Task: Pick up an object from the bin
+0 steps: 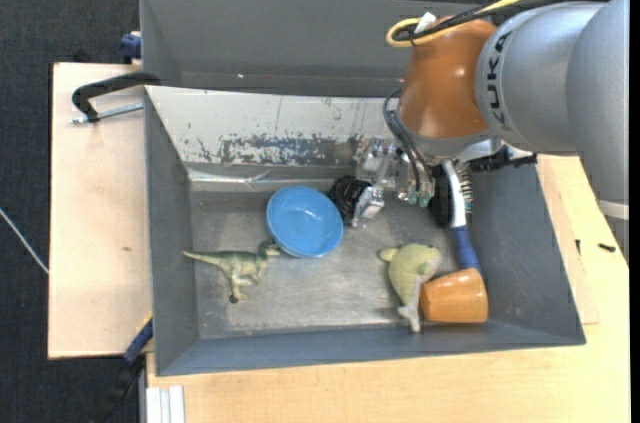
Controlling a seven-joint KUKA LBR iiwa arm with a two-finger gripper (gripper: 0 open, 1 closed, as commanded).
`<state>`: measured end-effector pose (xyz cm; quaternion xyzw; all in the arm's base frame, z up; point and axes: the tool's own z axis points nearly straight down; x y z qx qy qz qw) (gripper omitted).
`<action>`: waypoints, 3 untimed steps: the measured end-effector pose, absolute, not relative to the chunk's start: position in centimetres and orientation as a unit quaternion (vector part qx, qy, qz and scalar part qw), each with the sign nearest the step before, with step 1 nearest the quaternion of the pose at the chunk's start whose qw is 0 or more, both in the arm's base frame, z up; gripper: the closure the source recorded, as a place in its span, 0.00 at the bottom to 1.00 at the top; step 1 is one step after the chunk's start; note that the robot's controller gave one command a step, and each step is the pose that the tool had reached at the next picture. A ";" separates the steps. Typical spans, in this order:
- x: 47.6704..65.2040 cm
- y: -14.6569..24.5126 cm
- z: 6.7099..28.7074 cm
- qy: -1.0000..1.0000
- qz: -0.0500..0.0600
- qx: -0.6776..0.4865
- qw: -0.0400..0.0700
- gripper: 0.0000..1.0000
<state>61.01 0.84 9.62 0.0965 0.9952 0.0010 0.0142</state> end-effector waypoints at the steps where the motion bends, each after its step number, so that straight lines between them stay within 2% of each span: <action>1: 60.4 0.9 21.2 0.996 0.001 0.092 0.007 1.00; 2: 60.3 0.9 20.7 0.996 0.001 0.092 0.003 0.00; 3: 56.8 1.9 7.2 0.996 0.002 0.089 0.004 0.00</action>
Offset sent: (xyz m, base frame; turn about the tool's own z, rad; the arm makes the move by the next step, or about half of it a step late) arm -0.0089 -0.0001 0.1098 -0.0088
